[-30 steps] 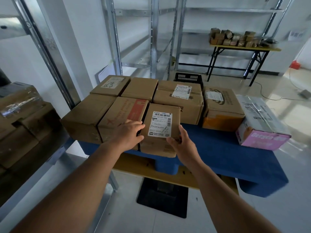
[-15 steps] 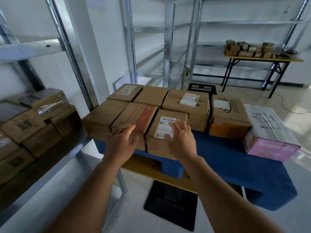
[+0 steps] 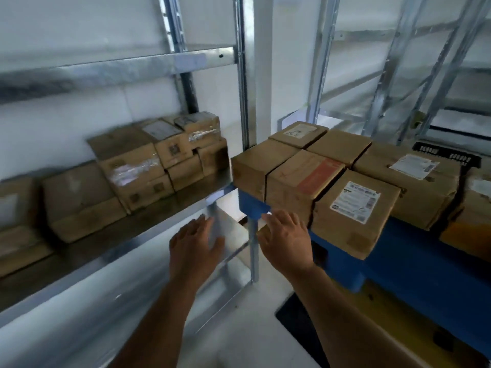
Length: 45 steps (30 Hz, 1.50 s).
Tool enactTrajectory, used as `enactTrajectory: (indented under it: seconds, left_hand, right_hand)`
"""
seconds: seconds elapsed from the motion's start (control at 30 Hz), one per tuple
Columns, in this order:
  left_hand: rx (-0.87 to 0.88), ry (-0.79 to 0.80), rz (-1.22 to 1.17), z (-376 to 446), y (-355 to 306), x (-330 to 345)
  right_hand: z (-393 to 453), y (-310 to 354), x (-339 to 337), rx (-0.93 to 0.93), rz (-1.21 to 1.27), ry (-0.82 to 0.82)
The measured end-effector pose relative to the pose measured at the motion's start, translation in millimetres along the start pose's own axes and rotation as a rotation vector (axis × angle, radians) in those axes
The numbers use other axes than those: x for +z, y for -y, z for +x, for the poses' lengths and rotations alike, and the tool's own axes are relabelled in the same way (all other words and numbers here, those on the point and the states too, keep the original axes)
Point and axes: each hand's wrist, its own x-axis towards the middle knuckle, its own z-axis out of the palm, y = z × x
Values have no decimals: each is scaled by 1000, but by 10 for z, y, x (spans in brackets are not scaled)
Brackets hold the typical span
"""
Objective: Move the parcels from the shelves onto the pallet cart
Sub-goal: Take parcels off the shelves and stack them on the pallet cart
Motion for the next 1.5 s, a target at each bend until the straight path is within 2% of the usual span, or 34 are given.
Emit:
enactTrajectory:
  seconds: [0.13, 0.2, 0.37, 0.5, 0.7, 0.8, 1.1, 1.3, 1.5]
  left_hand:
    - [-125, -75, 49, -44, 370, -171]
    - [-162, -135, 38, -5, 532, -283]
    - [-245, -170, 6, 336, 949, -566]
    - [-255, -199, -1, 662, 1236, -789]
    - [-309, -268, 91, 1207, 1718, -1073]
    - [-316, -285, 61, 1480, 1916, -1155]
    - [-378, -242, -248, 2067, 2197, -1174]
    - [-513, -205, -396, 2192, 2231, -1125]
    - [-520, -215, -865, 2102, 2251, -1120]
  right_hand:
    - [239, 309, 190, -109, 6, 144]
    - [423, 473, 258, -164, 33, 166]
    - [935, 905, 404, -275, 147, 117]
    - [1395, 1269, 532, -347, 139, 70]
    - [2072, 1754, 762, -354, 85, 102]
    - [2335, 1915, 848, -318, 79, 59]
    - [2900, 2211, 1063, -151, 256, 112]
    - [2923, 2251, 1197, -91, 377, 145]
    - [2885, 2144, 1173, -64, 677, 232]
